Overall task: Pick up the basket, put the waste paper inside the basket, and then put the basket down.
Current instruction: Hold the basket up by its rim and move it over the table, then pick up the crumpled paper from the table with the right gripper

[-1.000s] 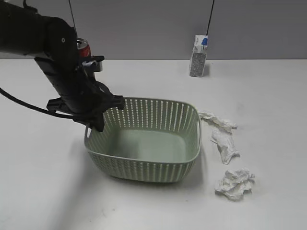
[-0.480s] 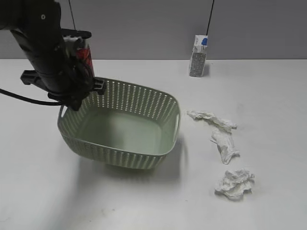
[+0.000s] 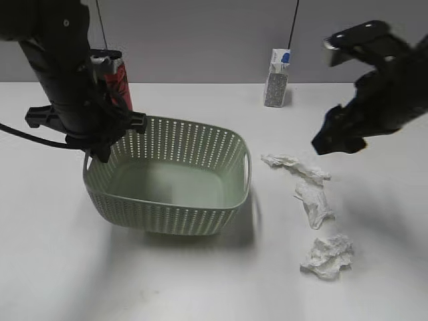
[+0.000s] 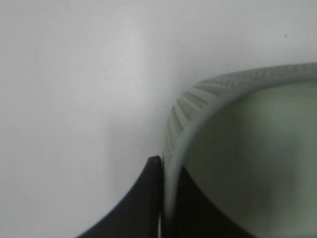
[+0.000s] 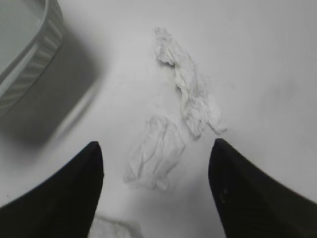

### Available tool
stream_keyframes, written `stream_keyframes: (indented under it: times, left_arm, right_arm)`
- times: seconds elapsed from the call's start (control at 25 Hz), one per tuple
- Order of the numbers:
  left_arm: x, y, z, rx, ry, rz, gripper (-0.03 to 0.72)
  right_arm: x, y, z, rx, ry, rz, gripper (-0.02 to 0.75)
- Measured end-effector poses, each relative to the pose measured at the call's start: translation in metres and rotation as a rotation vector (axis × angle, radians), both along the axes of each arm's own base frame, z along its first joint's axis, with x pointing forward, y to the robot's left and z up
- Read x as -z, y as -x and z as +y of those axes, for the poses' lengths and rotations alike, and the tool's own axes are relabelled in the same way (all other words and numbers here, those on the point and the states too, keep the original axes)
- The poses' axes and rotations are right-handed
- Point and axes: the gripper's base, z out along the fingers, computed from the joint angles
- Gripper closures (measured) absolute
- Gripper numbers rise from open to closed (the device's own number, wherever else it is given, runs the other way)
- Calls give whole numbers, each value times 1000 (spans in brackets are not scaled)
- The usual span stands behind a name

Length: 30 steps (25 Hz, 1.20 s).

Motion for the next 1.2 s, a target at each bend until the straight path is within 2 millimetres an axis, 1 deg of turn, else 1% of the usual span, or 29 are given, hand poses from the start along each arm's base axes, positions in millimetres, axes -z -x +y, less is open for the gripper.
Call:
stream_keyframes:
  times: [0.08,0.24,0.36,0.48,0.64,0.72,0.8,0.88,0.96,1.0,1.04,1.08,1.12,1.2]
  left_arm:
    - [0,1,0,-4,4,8,689]
    - [0,2,0,-5,-4,20,689]
    - [0,0,3,-14,-5,22,689]
    - [0,-3,11,-46,-7,30,689]
    - [1,-6,20,-81,-9,42,689]
    - [1,-6,20,-83,-7,43,689]
    - [1,-6,20,-84,-4,44,689]
    - [1,-6,20,-85,-3,45,689]
    - [1,-6,20,-85,-3,44,689]
    - [1,-6,20,-86,-3,44,689]
    - [1,-6,20,-86,-2,44,689]
    - [1,-6,20,-86,-2,44,689]
    - [1,-6,20,-86,-1,45,689]
    - [1,-6,19,-86,0,43,689]
  right_arm:
    - [20,-20,17,-34,28,34,235]
    - [63,-50,30,-33,63,86,237]
    - [89,-60,32,-25,86,87,237]
    - [104,-67,32,8,96,66,248]
    - [110,-73,32,75,76,32,306]
    - [113,-74,32,93,68,27,351]
    - [120,-74,32,102,71,45,381]
    - [128,-74,32,105,78,68,395]
    - [129,-73,31,107,80,78,411]
    - [129,-73,32,107,81,81,441]
    - [129,-73,32,107,81,82,488]
    - [127,-73,32,107,80,79,543]
    - [124,-73,32,107,77,72,622]
    - [109,-73,32,108,61,40,707]
